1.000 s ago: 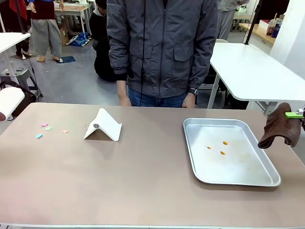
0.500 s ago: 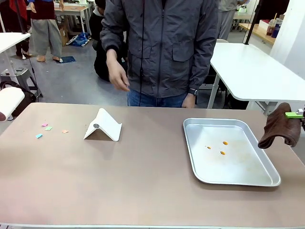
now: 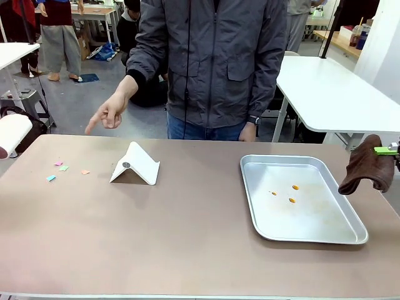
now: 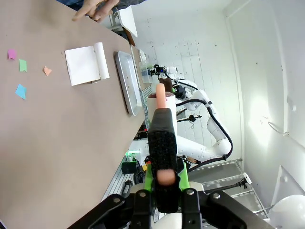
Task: Clean the surface of the table.
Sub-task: If a person points to the right, clean the right side of the table with your right hand, and if they point to the left, clean the left side with your left hand.
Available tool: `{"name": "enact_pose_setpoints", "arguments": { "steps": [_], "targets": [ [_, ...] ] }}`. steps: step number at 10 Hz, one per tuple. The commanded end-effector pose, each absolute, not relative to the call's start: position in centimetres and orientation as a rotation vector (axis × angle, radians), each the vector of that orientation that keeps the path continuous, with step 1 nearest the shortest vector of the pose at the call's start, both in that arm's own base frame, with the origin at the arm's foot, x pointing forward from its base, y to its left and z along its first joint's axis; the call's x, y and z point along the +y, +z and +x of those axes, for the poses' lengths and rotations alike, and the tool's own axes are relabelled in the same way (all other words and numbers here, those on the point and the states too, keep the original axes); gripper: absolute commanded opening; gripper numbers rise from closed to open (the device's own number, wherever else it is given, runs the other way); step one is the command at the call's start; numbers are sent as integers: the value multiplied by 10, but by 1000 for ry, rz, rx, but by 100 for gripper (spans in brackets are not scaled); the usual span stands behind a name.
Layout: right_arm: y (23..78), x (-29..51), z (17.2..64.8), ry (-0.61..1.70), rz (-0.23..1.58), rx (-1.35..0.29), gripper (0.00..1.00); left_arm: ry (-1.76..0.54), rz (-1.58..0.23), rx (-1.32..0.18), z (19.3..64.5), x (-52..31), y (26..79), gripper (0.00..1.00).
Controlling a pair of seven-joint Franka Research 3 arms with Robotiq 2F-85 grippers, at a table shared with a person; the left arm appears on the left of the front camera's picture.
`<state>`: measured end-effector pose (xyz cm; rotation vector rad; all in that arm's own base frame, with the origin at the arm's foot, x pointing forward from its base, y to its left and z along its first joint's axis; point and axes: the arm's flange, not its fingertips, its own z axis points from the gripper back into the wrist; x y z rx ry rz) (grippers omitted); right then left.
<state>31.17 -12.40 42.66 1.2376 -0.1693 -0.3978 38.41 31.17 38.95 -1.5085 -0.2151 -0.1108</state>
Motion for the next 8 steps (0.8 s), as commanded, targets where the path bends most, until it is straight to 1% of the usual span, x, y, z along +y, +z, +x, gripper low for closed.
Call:
{"name": "enact_pose_setpoints", "arguments": {
  "steps": [1,8],
  "targets": [
    [431,-122,311,-407,1249,-152,0,-111,-1516,-241,380,310,395,9],
    [431,-122,311,-407,1249,-152,0,-111,-1516,-241,380,310,395,9]
  ]
}}
